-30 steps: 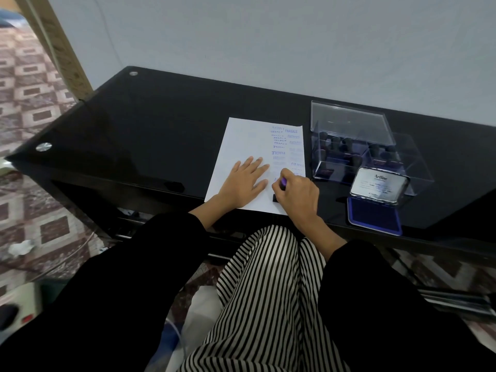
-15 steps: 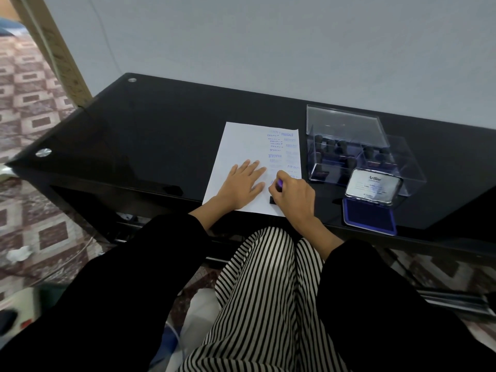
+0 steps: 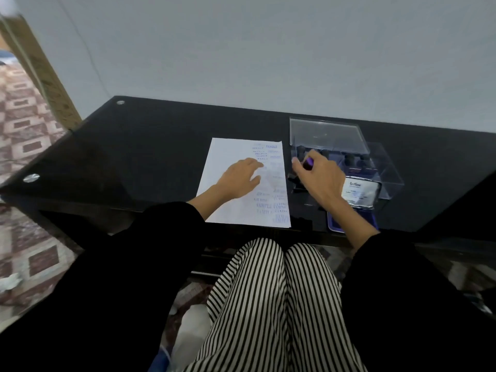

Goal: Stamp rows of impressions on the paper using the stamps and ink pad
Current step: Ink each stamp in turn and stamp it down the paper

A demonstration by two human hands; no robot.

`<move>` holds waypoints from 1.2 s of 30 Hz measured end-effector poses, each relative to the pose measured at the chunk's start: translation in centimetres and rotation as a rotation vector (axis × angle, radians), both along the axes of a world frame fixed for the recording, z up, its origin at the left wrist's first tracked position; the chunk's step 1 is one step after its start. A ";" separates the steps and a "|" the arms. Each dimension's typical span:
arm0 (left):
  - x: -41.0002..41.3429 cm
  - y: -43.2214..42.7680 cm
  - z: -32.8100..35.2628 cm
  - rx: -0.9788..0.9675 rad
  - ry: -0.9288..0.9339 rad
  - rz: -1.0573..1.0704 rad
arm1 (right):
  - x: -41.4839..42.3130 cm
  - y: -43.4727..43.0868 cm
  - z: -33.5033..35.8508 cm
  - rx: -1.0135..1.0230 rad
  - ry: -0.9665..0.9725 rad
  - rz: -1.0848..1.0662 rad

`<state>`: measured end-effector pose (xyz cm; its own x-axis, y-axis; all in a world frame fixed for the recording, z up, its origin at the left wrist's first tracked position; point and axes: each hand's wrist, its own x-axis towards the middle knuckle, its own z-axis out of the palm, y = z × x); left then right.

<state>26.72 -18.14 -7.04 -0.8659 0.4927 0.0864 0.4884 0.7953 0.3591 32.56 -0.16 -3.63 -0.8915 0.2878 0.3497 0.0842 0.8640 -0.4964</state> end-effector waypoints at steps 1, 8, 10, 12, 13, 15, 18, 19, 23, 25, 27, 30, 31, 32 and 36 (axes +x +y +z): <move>0.0 0.6 0.3 0.012 0.007 -0.010 | -0.3 0.6 0.4 -0.016 -0.008 -0.005; -0.7 4.5 2.4 0.065 0.052 -0.097 | -2.0 4.9 3.1 0.000 -0.074 0.085; -1.0 5.5 2.9 0.071 0.058 -0.106 | -2.2 5.9 3.9 0.017 -0.072 0.097; -1.1 6.4 3.2 0.076 0.067 -0.120 | -2.0 6.8 4.6 0.015 -0.057 0.066; -1.2 6.8 3.3 0.081 0.071 -0.132 | -1.8 7.3 4.7 0.016 -0.049 0.045; -1.1 7.6 3.4 0.085 0.077 -0.169 | -0.9 8.2 4.7 0.016 -0.045 0.019; -0.5 9.1 3.1 0.074 0.083 -0.234 | 0.7 9.6 3.9 -0.018 -0.054 -0.027; -0.2 9.6 2.9 0.080 0.097 -0.249 | 1.3 10.1 3.6 -0.026 -0.061 -0.040; 1.8 11.1 1.5 0.151 0.172 -0.297 | 3.4 10.9 2.0 0.016 -0.080 -0.072; 3.0 11.3 0.1 0.143 0.185 -0.323 | 4.4 10.9 1.1 0.054 -0.087 -0.071; 4.2 11.4 -1.5 0.102 0.209 -0.323 | 5.1 10.7 0.2 0.080 -0.108 -0.070; 5.5 11.6 -3.2 0.073 0.209 -0.257 | 5.8 10.5 -1.1 0.111 -0.135 -0.084; 5.9 11.6 -3.6 0.069 0.200 -0.241 | 6.0 10.3 -1.5 0.112 -0.139 -0.088; 6.3 11.7 -4.0 0.059 0.192 -0.239 | 6.3 10.2 -1.8 0.109 -0.143 -0.090; 7.5 11.9 -5.4 -0.004 0.187 -0.283 | 6.7 10.1 -2.9 0.126 -0.152 -0.079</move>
<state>34.21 -6.22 -12.44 -0.6642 0.7118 0.2284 0.7470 0.6199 0.2402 39.28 9.90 -6.50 -0.9133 0.3211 0.2504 0.2195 0.9062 -0.3614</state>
